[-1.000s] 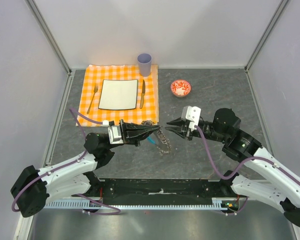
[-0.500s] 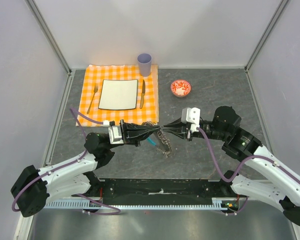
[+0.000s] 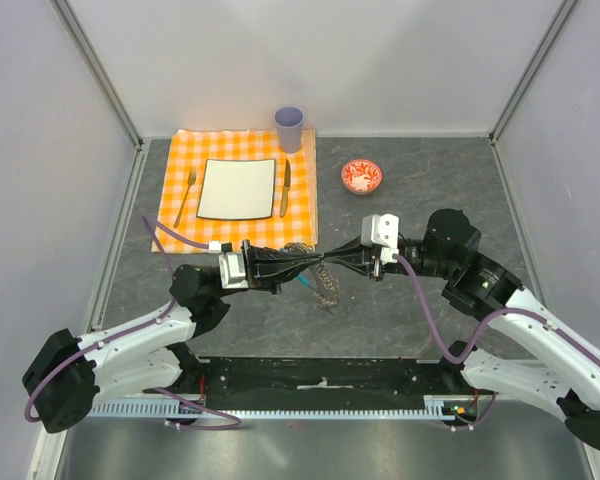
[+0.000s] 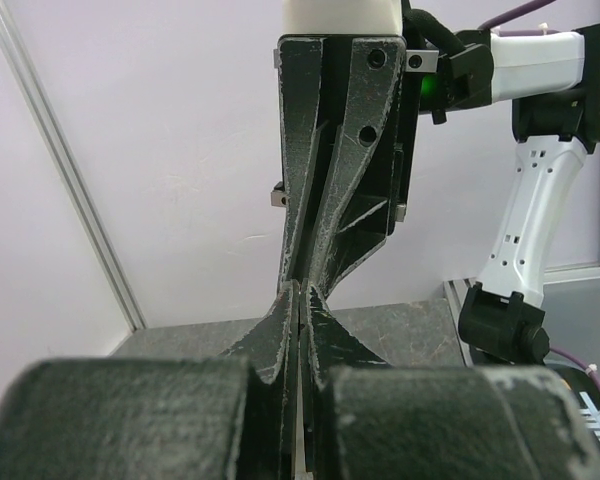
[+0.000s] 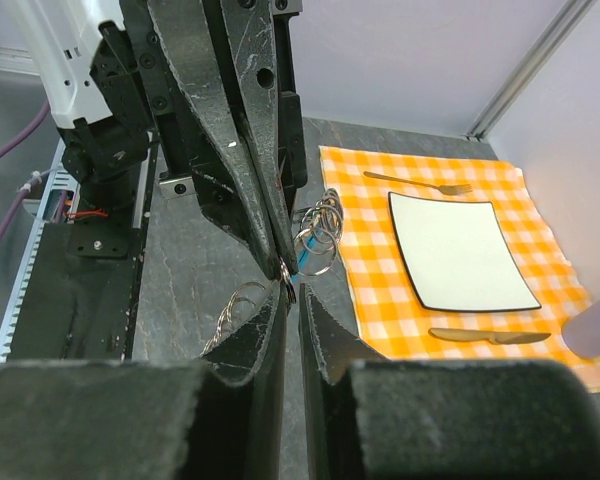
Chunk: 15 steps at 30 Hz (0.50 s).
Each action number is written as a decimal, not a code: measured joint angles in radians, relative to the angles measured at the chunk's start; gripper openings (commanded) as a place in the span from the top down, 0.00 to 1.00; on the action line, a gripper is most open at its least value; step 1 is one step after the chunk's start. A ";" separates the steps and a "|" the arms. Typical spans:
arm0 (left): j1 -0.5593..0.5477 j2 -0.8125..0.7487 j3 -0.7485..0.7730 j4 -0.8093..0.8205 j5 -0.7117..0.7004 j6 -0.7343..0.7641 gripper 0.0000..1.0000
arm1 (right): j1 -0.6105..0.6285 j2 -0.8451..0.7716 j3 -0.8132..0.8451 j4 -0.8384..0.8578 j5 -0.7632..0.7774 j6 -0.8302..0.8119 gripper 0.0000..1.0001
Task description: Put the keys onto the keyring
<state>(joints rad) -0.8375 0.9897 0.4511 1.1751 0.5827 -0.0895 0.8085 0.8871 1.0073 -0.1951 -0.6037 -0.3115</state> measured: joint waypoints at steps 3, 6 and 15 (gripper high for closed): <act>0.000 0.001 0.000 0.000 0.000 0.000 0.98 | 0.000 0.005 0.006 -0.001 -0.007 -0.001 1.00; 0.000 0.001 0.000 0.000 -0.002 0.000 0.98 | 0.000 0.008 0.006 -0.002 -0.013 -0.007 1.00; 0.000 -0.065 0.007 -0.262 -0.047 0.076 0.47 | 0.000 0.100 0.151 -0.258 0.097 -0.098 1.00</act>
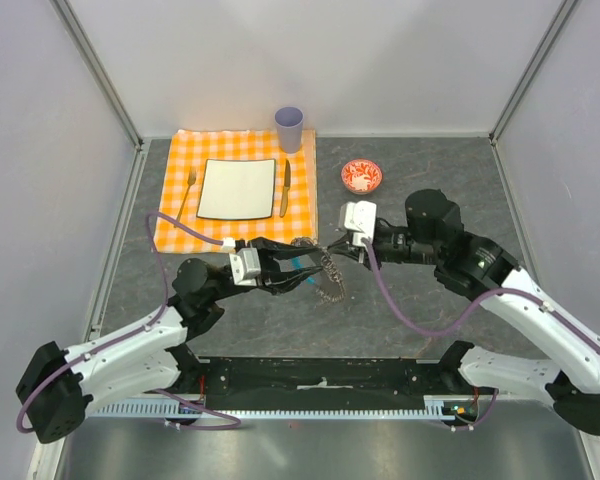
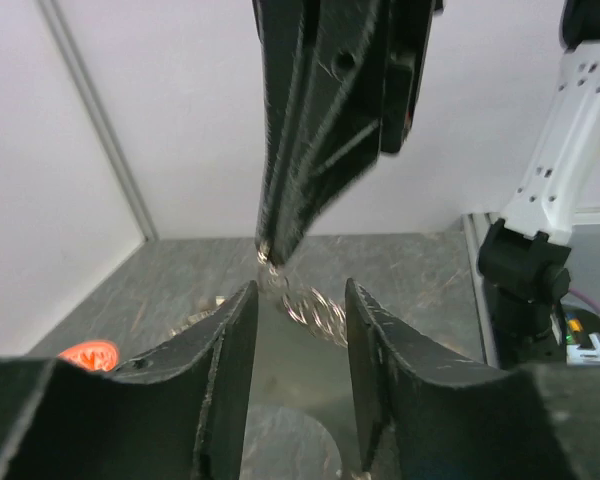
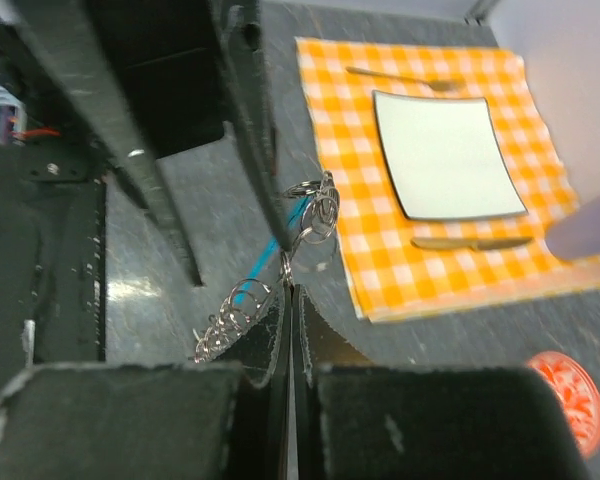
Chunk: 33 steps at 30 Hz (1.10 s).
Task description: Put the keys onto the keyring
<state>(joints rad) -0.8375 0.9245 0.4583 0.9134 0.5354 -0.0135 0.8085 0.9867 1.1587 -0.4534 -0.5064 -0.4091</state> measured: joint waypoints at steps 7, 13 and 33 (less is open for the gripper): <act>0.000 -0.091 -0.001 -0.283 -0.120 0.131 0.38 | 0.001 0.173 0.256 -0.312 0.169 -0.101 1.00; 0.000 -0.043 0.000 -0.404 -0.192 0.194 0.37 | 0.113 0.389 0.496 -0.559 0.416 -0.131 1.00; 0.003 -0.027 -0.125 -0.153 -0.188 0.211 0.44 | 0.243 0.509 0.558 -0.723 0.625 -0.192 1.00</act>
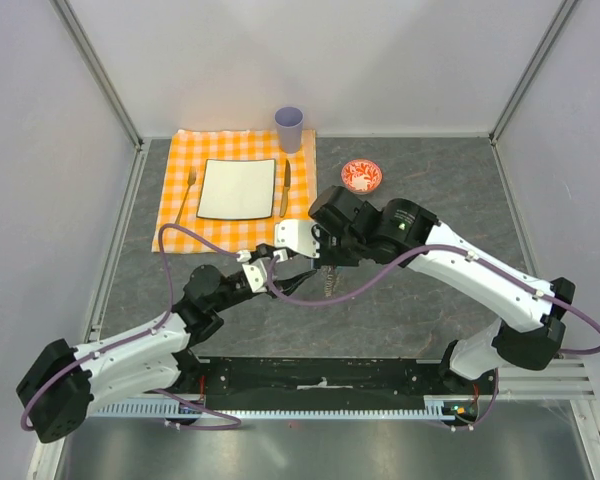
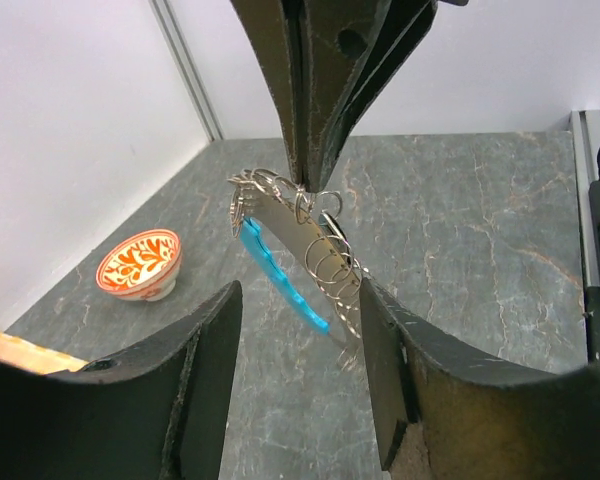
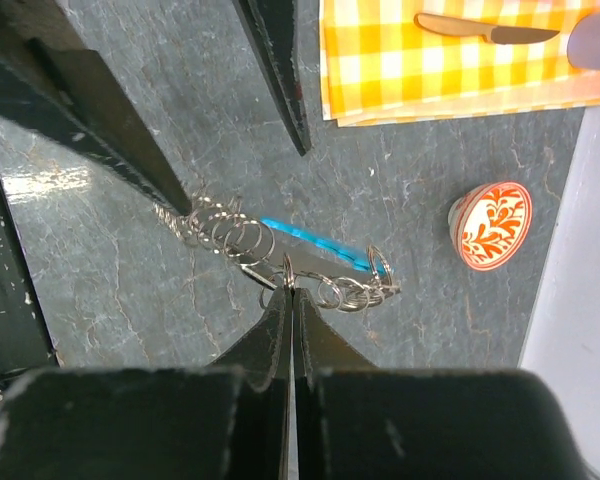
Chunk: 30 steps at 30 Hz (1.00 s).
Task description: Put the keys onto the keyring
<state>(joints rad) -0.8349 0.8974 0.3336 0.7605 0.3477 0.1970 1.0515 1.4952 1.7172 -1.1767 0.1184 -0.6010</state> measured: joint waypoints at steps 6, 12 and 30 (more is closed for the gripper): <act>0.008 0.094 -0.005 0.134 0.063 -0.009 0.51 | 0.013 -0.029 -0.014 0.001 -0.023 -0.017 1.00; 0.009 0.156 0.019 0.194 0.127 -0.026 0.56 | 0.029 -0.049 -0.040 0.001 -0.031 -0.024 1.00; 0.011 0.206 0.098 0.220 0.235 -0.032 0.80 | 0.058 -0.069 -0.048 0.000 -0.007 -0.025 1.00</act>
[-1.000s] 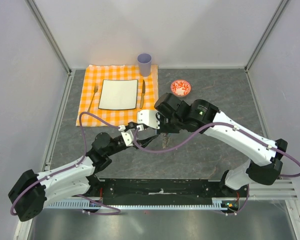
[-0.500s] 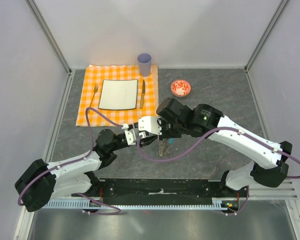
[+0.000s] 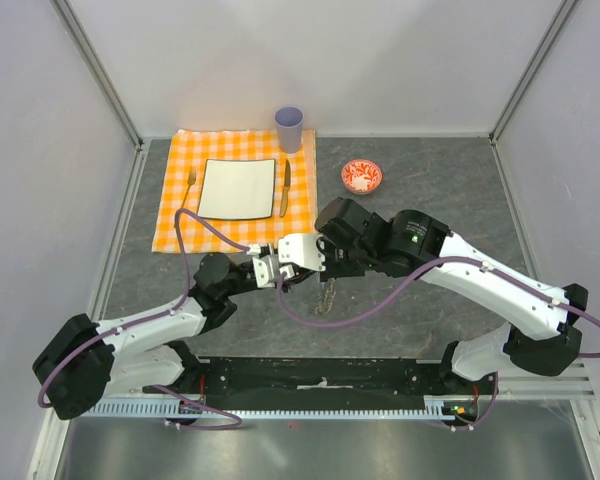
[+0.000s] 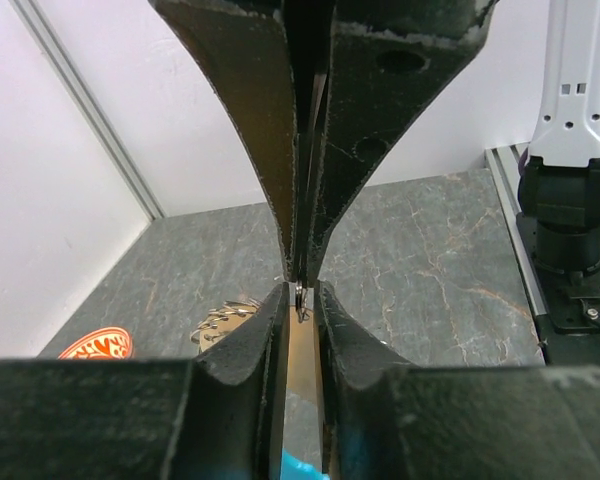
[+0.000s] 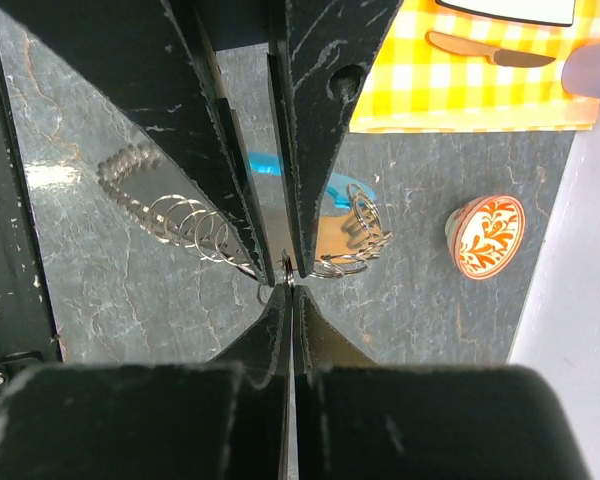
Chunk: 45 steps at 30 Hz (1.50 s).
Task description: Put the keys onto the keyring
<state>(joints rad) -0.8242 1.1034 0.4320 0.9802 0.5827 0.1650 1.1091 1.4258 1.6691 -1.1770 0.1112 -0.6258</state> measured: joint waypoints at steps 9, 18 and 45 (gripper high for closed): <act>0.000 -0.003 0.019 -0.044 0.020 0.006 0.77 | 0.000 -0.008 0.000 -0.006 0.008 0.000 1.00; 0.004 -0.003 0.027 -0.057 0.028 0.010 0.76 | 0.000 -0.011 0.000 -0.007 0.005 0.000 1.00; 0.010 -0.016 -0.054 0.070 -0.005 0.006 0.65 | 0.006 -0.089 -0.060 0.062 -0.027 -0.018 1.00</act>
<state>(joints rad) -0.8146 1.0874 0.3782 1.0504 0.5777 0.1707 1.1156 1.3369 1.6096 -1.1149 0.0845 -0.6437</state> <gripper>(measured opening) 0.339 0.007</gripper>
